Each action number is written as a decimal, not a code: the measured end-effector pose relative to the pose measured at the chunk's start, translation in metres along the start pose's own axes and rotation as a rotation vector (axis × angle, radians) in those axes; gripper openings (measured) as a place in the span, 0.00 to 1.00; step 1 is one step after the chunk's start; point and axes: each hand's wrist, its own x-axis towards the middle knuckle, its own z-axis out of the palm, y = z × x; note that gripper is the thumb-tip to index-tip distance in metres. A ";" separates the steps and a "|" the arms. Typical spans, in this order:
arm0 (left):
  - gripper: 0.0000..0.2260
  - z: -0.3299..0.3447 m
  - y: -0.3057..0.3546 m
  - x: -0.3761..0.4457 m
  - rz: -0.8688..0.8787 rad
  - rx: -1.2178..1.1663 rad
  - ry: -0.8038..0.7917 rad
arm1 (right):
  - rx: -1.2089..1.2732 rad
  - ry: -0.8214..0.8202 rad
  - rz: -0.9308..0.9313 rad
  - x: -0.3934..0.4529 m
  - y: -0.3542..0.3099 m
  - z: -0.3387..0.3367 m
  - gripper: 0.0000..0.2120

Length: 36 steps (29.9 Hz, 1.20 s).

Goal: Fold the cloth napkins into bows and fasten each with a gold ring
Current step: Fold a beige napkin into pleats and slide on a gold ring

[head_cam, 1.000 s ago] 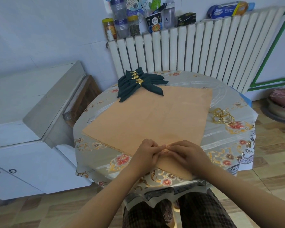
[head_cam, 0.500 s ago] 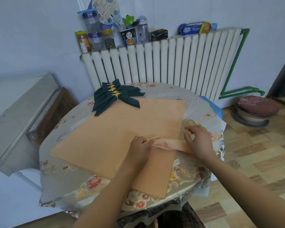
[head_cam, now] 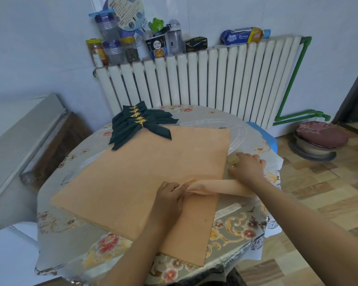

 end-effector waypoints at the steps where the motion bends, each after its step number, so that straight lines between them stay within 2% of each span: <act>1: 0.15 -0.001 0.000 0.000 0.004 0.004 0.005 | 0.000 -0.020 0.004 0.002 -0.001 -0.001 0.25; 5: 0.15 -0.002 0.000 0.001 -0.002 0.004 0.012 | 0.039 0.004 -0.050 -0.001 0.003 0.000 0.29; 8: 0.15 -0.001 0.000 0.000 -0.012 -0.001 0.008 | 0.068 0.058 -0.218 -0.006 0.012 0.000 0.27; 12: 0.15 -0.001 0.000 0.000 -0.010 0.002 0.046 | -0.114 -0.059 -0.445 -0.005 0.019 -0.010 0.24; 19: 0.15 -0.001 0.003 0.000 -0.021 -0.014 0.031 | -0.326 -0.233 -0.555 0.009 0.023 -0.031 0.24; 24: 0.15 -0.003 0.004 0.000 -0.030 -0.012 0.029 | -0.341 -0.151 -0.575 0.011 0.020 -0.030 0.12; 27: 0.15 -0.003 0.005 0.001 -0.036 -0.007 0.024 | -0.344 -0.083 -0.580 0.011 0.022 -0.029 0.09; 30: 0.16 -0.003 0.005 0.000 -0.044 -0.006 0.008 | -0.194 0.029 -0.530 0.011 0.022 -0.026 0.08; 33: 0.16 -0.002 0.006 -0.001 -0.049 -0.003 -0.001 | 0.207 0.096 -0.387 0.009 0.012 -0.030 0.05; 34: 0.16 -0.003 0.005 -0.001 -0.050 -0.003 0.002 | 0.338 0.062 -0.334 0.009 0.005 -0.031 0.05; 36: 0.15 -0.001 0.006 -0.001 -0.049 -0.010 0.009 | 0.512 -0.107 -0.226 0.007 -0.011 -0.031 0.07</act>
